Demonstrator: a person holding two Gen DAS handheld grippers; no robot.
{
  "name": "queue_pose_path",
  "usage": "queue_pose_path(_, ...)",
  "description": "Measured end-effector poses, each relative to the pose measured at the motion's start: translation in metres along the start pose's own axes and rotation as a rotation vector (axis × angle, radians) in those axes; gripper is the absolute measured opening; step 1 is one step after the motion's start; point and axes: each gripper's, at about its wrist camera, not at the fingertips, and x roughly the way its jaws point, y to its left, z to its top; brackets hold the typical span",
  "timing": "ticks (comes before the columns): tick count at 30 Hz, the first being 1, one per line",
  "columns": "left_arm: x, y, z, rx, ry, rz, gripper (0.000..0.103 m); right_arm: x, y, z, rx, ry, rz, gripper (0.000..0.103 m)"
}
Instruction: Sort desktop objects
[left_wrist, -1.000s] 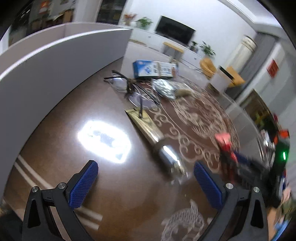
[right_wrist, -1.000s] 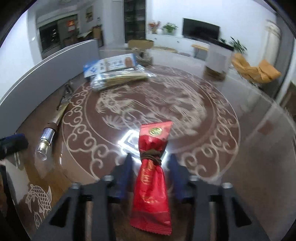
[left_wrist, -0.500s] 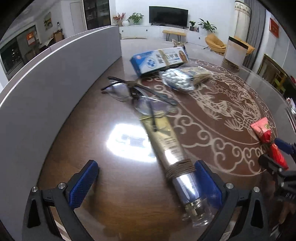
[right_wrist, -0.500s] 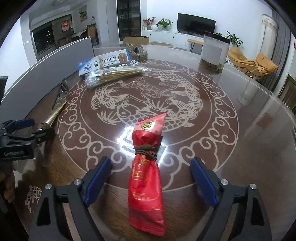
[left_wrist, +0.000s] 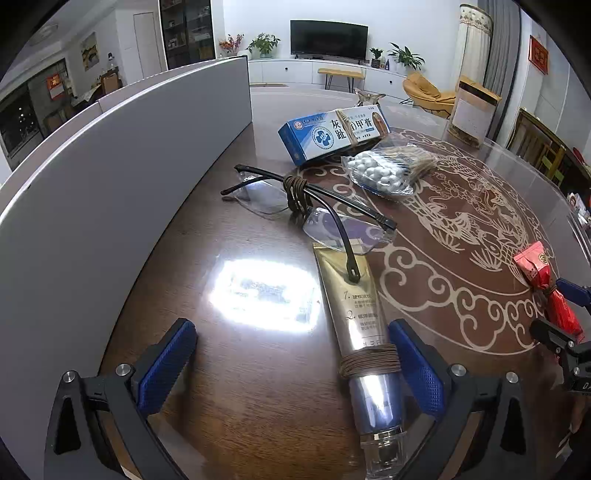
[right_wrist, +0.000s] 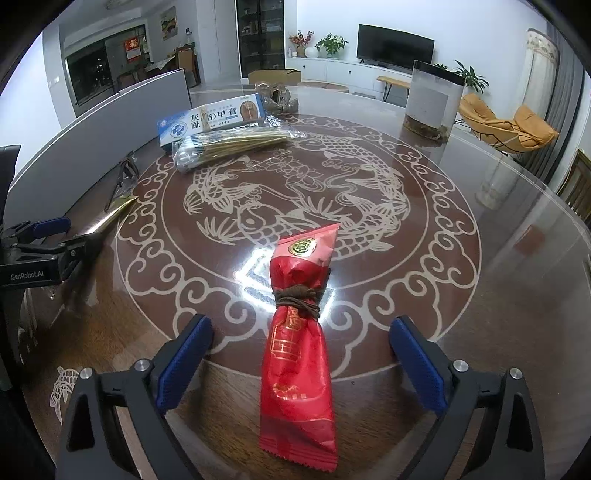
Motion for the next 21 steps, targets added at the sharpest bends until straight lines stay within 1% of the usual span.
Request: queue_pose_path(21, 0.0003, -0.0002, -0.0001, -0.001, 0.000, 0.000, 0.103, 0.0000, 0.0007, 0.0002, -0.001, 0.003, 0.003, 0.099)
